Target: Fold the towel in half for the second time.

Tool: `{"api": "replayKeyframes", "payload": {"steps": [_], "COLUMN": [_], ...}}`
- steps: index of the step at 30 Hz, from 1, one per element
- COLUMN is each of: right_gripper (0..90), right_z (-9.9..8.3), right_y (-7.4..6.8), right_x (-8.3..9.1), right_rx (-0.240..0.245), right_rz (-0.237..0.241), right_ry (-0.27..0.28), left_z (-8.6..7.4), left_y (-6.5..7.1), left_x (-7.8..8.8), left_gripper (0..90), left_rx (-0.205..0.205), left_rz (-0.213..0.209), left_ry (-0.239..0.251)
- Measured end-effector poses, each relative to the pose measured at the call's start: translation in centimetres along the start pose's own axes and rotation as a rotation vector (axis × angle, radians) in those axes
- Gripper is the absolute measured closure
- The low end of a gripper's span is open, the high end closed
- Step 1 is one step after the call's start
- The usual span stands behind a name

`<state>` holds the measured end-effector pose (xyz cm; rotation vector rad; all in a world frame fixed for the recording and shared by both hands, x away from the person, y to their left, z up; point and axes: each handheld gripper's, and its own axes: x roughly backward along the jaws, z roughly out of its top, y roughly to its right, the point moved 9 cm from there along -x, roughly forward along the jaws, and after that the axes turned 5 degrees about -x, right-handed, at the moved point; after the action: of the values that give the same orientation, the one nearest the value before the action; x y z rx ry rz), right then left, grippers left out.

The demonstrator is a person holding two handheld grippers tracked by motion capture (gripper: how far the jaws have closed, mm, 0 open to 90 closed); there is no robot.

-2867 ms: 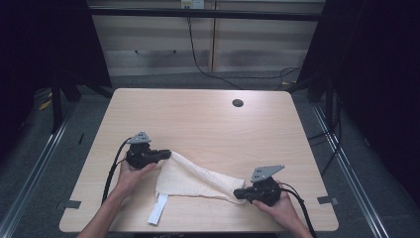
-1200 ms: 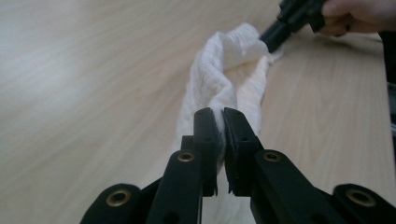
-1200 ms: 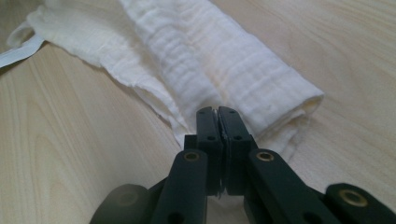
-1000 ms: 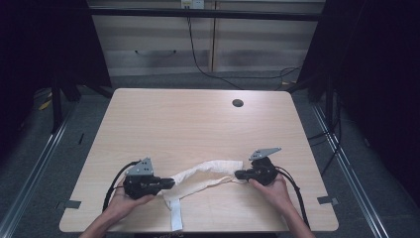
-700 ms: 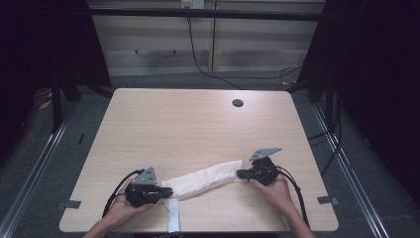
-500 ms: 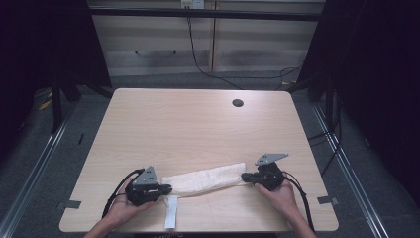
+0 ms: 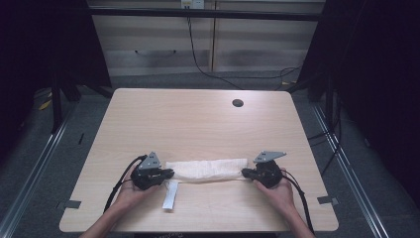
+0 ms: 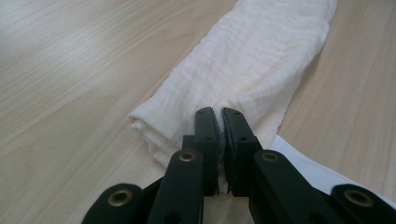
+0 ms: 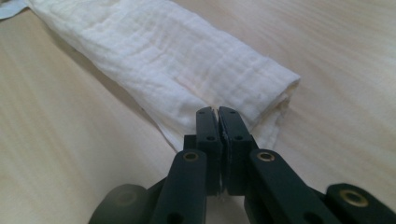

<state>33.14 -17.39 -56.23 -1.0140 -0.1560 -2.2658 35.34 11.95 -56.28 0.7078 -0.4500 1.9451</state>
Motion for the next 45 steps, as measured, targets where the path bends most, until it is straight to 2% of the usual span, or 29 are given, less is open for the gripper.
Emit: {"api": "replayKeyframes", "payload": {"steps": [2, 4, 6, 8, 11, 19, 20, 24, 26, 28, 32, 34, 39, 42, 43, 44, 45], "right_gripper": [87.6, 87.5, 87.1, 86.7, 84.6, 76.0, 75.1, 69.1, 66.8, 62.2, 54.6, 52.4, 49.5, 44.9, 43.5, 42.7, 41.3], "right_z": [0.3, 0.5, 0.6, 0.6, 0.6, 0.7, 0.7, 0.7, 0.7, 0.6, 0.5, 0.5, 0.7, 0.7, 0.6, 0.6, 0.5], "right_y": [0.2, 0.3, 0.5, 0.5, 0.5, 0.0, 0.0, -0.4, -0.9, -1.3, -2.0, -1.9, -1.3, -0.6, -0.4, -0.2, 0.0], "right_x": [-0.3, -0.5, -0.5, -0.5, -0.5, 0.0, 0.0, 0.4, 0.7, 1.0, 2.0, 2.6, 4.2, 5.3, 5.6, 6.0, 6.4], "right_rx": [-0.023, -0.033, -0.041, -0.047, -0.029, -0.007, 0.002, -0.012, -0.018, -0.003, -0.023, -0.020, -0.061, -0.083, -0.093, -0.099, -0.106], "right_rz": [0.012, 0.021, 0.012, 0.014, 0.006, 0.003, -0.001, 0.003, 0.017, 0.016, 0.056, 0.050, 0.055, 0.039, 0.037, 0.032, 0.026], "right_ry": [0.009, 0.018, 0.017, 0.019, 0.021, 0.030, 0.032, 0.043, 0.053, 0.053, 0.062, 0.067, 0.115, 0.138, 0.144, 0.150, 0.158], "left_z": [0.2, 0.3, 0.4, 0.3, 0.2, 0.3, 0.3, 0.3, 0.5, 0.5, 0.7, 0.8, 0.7, 0.6, 0.5, 0.5, 0.5], "left_y": [-0.8, -1.4, -1.3, -1.2, -1.0, -0.7, -0.7, -0.5, -0.3, -0.2, -0.4, -0.5, -1.4, -1.4, -1.5, -1.5, -1.3], "left_x": [-0.2, -0.5, -0.5, -0.4, -0.2, 0.3, 0.5, 1.6, 2.2, 2.5, 3.5, 3.9, 5.6, 6.8, 7.2, 7.2, 7.9], "left_gripper": [85.3, 85.1, 84.9, 84.5, 83.7, 73.9, 72.4, 66.9, 65.5, 62.5, 54.7, 49.8, 41.9, 40.6, 40.4, 39.3, 37.9], "left_rx": [0.021, 0.037, 0.059, 0.057, 0.057, 0.050, 0.050, 0.045, 0.058, 0.066, 0.094, 0.110, 0.167, 0.195, 0.205, 0.205, 0.214], "left_rz": [0.019, 0.019, 0.012, 0.013, 0.010, 0.026, 0.029, 0.036, 0.020, 0.019, 0.021, 0.016, 0.044, 0.052, 0.074, 0.074, 0.068], "left_ry": [0.000, 0.009, 0.020, 0.015, 0.016, 0.024, 0.025, 0.047, 0.074, 0.078, 0.090, 0.094, 0.115, 0.126, 0.122, 0.122, 0.133]}}
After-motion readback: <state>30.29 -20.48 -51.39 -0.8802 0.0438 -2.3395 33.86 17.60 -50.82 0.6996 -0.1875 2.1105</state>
